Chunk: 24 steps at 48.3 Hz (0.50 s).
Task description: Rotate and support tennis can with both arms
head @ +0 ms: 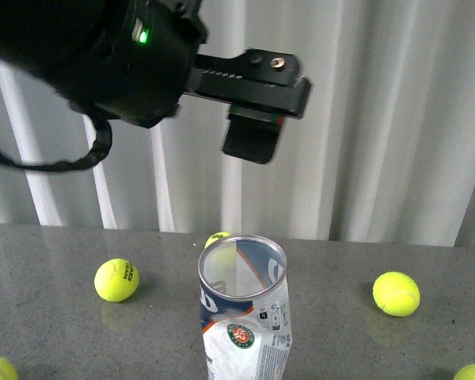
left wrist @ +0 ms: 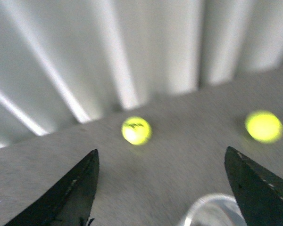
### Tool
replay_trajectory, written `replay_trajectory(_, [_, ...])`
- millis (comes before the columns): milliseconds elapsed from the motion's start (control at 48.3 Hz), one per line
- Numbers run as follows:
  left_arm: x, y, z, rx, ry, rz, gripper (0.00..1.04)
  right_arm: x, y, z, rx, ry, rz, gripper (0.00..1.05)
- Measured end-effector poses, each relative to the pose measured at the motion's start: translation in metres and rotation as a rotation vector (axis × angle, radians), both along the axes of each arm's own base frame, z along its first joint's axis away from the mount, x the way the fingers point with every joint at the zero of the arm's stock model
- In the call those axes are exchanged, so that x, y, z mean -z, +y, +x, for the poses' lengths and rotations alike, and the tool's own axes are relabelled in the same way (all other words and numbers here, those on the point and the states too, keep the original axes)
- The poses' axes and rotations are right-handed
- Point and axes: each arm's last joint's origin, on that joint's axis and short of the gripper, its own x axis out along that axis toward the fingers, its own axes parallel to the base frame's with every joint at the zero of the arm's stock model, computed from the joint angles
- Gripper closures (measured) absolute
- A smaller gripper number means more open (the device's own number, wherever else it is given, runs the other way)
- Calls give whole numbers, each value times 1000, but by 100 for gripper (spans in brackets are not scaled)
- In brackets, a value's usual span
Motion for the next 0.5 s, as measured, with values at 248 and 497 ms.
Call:
replay_trajectory(248, [34, 71, -49, -245, -270, -183, 63, 0, 0, 0, -1, 0, 0, 7])
replay_trajectory(497, [77, 111, -90, -233, -233, -183, 101, 0, 0, 0, 1, 0, 0, 7])
